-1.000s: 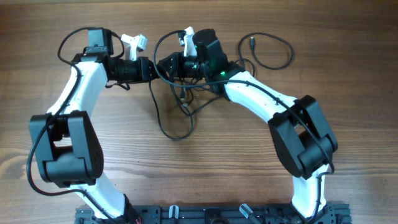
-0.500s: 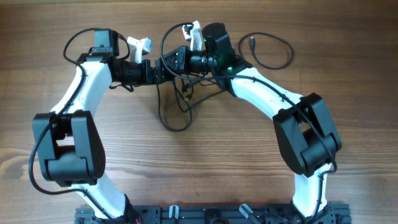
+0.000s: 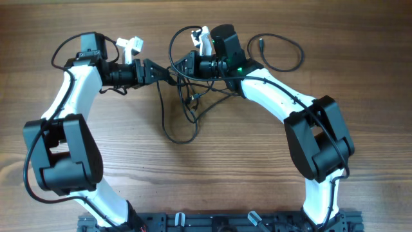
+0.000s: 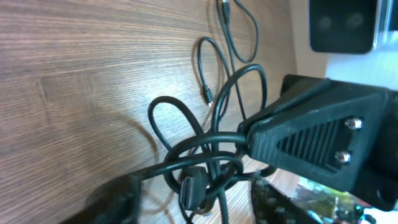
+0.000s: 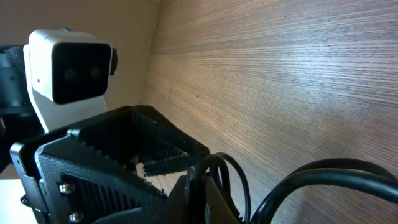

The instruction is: Untangle cables

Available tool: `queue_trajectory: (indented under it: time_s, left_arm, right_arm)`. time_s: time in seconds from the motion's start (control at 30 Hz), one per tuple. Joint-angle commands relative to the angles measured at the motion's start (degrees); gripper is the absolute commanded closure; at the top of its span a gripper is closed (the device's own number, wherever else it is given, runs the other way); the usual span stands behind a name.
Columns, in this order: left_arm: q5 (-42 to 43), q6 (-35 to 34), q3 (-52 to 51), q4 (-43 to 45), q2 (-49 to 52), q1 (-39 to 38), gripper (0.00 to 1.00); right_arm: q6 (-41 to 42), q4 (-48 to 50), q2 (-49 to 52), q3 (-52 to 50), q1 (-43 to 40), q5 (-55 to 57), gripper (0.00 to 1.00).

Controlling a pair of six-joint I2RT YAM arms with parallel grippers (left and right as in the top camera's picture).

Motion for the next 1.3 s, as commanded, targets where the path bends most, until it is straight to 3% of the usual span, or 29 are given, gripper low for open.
queue_trajectory:
  time_s: [0.0, 0.17, 0.23, 0.27, 0.77, 1.27]
  left_arm:
    - [2.8, 0.5, 0.4, 0.0, -0.2, -0.4, 0.62]
    - [2.8, 0.3, 0.4, 0.1, -0.2, -0.4, 0.66]
    - [2.8, 0.3, 0.4, 0.1, -0.2, -0.4, 0.91]
    - [2.8, 0.3, 0.4, 0.1, -0.2, -0.4, 0.96]
    - [1.9, -1.0, 0.3, 2.2, -0.2, -5.0, 0.96]
    - [0.3, -1.0, 0.3, 3.5, -0.2, -7.6, 0.96]
  right_arm:
    - [1.3, 0.3, 0.3, 0.6, -0.3, -1.9, 0.96]
    - [1.7, 0.3, 0.3, 0.6, -0.3, -3.1, 0.96]
    - [2.0, 0.5, 0.3, 0.6, -0.3, -3.7, 0.96]
    - [2.6, 0.5, 0.3, 0.6, -0.3, -3.7, 0.96]
    - [12.0, 7.0, 0.3, 0.6, -0.2, -10.2, 0.96]
    - [13.9, 9.6, 0.3, 0.6, -0.2, -12.5, 0.96]
